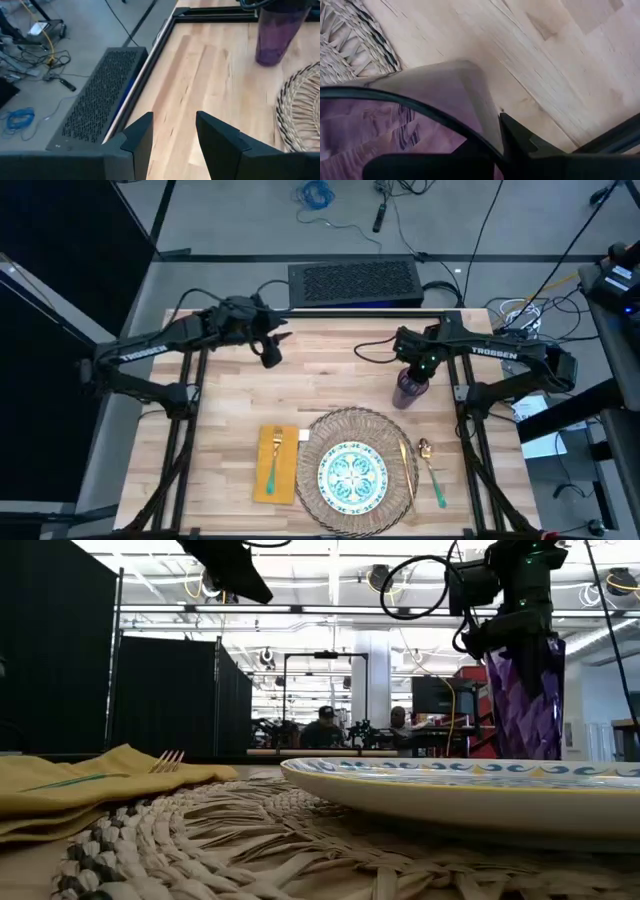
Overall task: Set table place
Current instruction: Move the violet glass to the top right of the brown placemat
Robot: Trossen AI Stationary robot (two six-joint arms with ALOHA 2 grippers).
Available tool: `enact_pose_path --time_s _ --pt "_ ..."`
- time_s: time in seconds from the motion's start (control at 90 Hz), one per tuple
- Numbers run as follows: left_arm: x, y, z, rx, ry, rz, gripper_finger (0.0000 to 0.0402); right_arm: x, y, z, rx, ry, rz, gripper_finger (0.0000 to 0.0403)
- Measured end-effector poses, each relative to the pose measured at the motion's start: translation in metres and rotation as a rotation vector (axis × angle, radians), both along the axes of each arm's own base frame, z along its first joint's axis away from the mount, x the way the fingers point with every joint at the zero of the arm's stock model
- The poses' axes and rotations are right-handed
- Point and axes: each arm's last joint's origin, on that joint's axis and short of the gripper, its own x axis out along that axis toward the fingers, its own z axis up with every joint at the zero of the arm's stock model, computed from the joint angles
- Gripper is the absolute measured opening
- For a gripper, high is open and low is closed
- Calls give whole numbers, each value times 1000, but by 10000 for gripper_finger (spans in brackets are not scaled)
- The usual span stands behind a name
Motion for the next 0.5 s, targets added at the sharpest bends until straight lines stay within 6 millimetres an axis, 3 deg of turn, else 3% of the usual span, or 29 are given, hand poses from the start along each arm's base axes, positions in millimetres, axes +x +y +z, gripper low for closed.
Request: enact_pose_path --time_s 0.311,0.5 --pt "0 0 1 3 -8 -1 136 3 9 0 -22 10 7 0" --pt "1 -1 1 -16 -15 -14 136 -1 10 -12 -8 36 -26 0"
